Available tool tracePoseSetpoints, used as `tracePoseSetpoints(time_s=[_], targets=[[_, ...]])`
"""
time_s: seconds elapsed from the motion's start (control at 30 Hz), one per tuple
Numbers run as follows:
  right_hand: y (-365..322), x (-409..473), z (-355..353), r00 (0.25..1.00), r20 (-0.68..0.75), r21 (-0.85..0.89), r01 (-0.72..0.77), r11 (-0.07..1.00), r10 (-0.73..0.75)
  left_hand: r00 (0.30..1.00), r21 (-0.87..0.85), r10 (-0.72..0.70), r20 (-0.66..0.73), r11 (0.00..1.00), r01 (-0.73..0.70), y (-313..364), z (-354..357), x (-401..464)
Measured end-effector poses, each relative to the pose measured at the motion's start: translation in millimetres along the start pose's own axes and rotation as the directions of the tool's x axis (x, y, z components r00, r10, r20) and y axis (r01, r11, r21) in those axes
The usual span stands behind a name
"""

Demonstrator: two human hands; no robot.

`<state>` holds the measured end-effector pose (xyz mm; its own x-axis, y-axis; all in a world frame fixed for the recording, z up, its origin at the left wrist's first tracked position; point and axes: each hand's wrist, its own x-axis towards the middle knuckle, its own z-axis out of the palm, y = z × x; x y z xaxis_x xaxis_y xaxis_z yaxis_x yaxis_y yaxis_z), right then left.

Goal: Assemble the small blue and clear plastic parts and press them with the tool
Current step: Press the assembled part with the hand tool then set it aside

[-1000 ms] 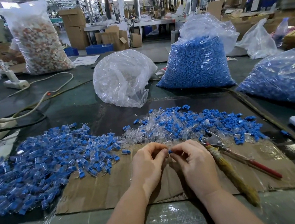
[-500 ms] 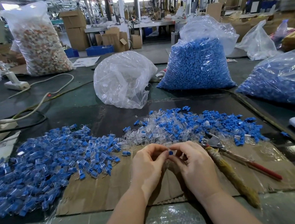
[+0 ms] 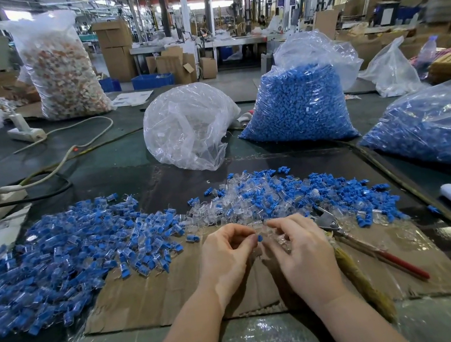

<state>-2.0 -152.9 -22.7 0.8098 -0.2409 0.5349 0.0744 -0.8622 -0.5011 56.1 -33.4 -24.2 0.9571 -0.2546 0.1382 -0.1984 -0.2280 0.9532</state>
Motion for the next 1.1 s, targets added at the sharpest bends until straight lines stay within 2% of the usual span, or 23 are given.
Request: tracePoseSetpoints(time_s=[0.07, 0.17, 0.27, 0.33, 0.4, 0.5, 0.7, 0.77, 0.8, 0.87, 0.93, 1.1], targets=[[1.8, 3.1, -6.9, 0.998, -0.019, -0.071, -0.057, 0.996, 0.056, 1.000, -0.007, -0.011, -0.002, 1.000, 0.011, 0.2, 0.2, 0.4], [9.6, 4.6, -20.7, 0.976, 0.035, -0.272, -0.200, 0.941, 0.217, 1.000, -0.043, -0.022, -0.005, 0.999, 0.022, 0.8, 0.6, 0.7], [22.4, 1.7, -37.5, 0.887, 0.104, -0.539, -0.330, 0.775, 0.450, 0.999, -0.055, -0.044, -0.020, 0.998, 0.043, 1.0, 1.3, 2.5], [30.3, -0.9, -46.2, 0.810, 0.151, -0.626, -0.365, 0.689, 0.566, 0.997, -0.062, -0.075, -0.035, 0.995, 0.073, 0.3, 1.9, 4.6], [34.9, -3.2, -52.0, 0.762, 0.186, -0.656, -0.373, 0.656, 0.620, 0.991, -0.112, -0.127, -0.039, 0.986, 0.122, 0.1, 2.9, 7.1], [34.9, -5.7, -55.5, 0.782, 0.187, -0.676, -0.336, 0.656, 0.594, 0.980, -0.208, -0.199, -0.023, 0.959, 0.190, 1.4, 4.0, 9.0], [26.4, 0.5, -61.2, 0.841, 0.193, -0.651, -0.276, 0.708, 0.505, 0.957, -0.328, -0.289, -0.003, 0.905, 0.273, 6.2, 1.5, 10.3], [21.0, 5.3, -64.0, 0.870, 0.233, -0.614, -0.214, 0.760, 0.434, 0.946, -0.369, -0.323, 0.011, 0.878, 0.304, 10.1, 1.1, 12.0], [17.2, 8.0, -65.1, 0.876, 0.268, -0.542, -0.206, 0.815, 0.400, 0.940, -0.395, -0.339, 0.022, 0.861, 0.320, 12.3, 1.5, 12.7], [5.6, 13.7, -66.1, 0.843, 0.380, -0.305, -0.274, 0.912, 0.380, 0.935, -0.424, -0.352, 0.040, 0.841, 0.335, 16.9, 3.4, 14.3], [-7.1, 18.0, -67.0, 0.787, 0.500, -0.093, -0.367, 0.926, 0.362, 0.939, -0.425, -0.344, 0.025, 0.846, 0.321, 20.1, 6.5, 17.5], [-18.9, 22.7, -71.6, 0.723, 0.593, 0.070, -0.485, 0.871, 0.355, 0.941, -0.397, -0.337, -0.032, 0.868, 0.298, 24.2, 7.6, 22.7]])
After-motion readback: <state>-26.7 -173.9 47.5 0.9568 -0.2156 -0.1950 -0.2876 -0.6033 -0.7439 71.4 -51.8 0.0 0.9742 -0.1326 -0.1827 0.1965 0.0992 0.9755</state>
